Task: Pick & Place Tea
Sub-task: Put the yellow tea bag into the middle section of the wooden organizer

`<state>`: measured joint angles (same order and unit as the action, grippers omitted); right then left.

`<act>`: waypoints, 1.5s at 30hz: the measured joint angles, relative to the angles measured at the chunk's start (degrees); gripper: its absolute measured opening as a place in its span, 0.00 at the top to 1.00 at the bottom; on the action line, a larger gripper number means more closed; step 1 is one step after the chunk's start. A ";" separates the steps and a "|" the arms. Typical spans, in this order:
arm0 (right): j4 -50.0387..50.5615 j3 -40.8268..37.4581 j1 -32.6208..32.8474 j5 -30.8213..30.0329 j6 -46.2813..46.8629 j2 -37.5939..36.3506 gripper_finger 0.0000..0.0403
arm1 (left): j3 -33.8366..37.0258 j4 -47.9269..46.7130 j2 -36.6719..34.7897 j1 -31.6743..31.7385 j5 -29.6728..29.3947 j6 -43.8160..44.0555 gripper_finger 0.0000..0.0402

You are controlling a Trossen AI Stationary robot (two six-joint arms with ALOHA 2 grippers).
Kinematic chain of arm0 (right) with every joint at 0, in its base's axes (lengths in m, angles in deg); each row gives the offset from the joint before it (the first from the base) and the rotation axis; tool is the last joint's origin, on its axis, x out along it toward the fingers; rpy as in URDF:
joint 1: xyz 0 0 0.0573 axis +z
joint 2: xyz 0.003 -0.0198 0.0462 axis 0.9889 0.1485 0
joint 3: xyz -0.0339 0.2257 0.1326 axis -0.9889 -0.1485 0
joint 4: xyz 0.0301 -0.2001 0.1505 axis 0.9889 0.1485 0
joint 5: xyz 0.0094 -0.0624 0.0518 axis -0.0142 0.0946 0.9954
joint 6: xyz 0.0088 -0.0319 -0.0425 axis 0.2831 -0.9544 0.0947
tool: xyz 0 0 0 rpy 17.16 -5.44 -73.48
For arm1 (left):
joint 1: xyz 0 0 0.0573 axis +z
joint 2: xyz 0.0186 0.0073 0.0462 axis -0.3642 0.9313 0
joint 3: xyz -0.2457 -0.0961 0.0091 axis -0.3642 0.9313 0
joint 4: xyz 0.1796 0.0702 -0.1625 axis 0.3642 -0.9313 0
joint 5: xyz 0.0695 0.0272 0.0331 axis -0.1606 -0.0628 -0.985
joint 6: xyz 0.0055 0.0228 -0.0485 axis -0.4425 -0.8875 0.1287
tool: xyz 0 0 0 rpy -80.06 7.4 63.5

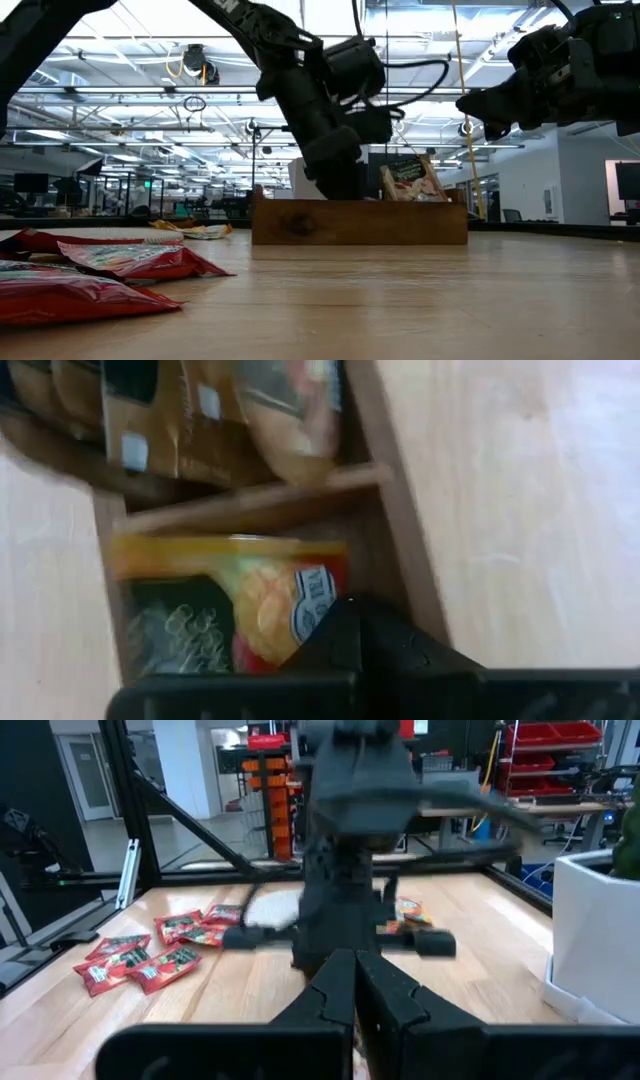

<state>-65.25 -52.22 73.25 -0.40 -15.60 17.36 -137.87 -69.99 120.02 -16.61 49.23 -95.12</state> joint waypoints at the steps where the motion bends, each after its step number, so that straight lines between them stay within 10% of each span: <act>1: -0.20 0.00 0.00 0.00 0.00 0.05 1.00 | -0.04 0.16 0.53 0.09 -0.03 0.22 1.00; 31: 0.06 -0.01 0.02 0.00 0.02 0.12 1.00 | -1.79 -8.11 1.69 -2.55 -28.55 2.79 1.00; 45: 0.09 0.00 0.02 0.00 0.00 0.12 1.00 | -3.52 -8.77 1.82 -4.54 -30.63 -0.62 0.96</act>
<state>-65.16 -52.22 73.28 -0.40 -15.60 17.48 -141.39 -78.76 121.84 -21.15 18.60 -95.74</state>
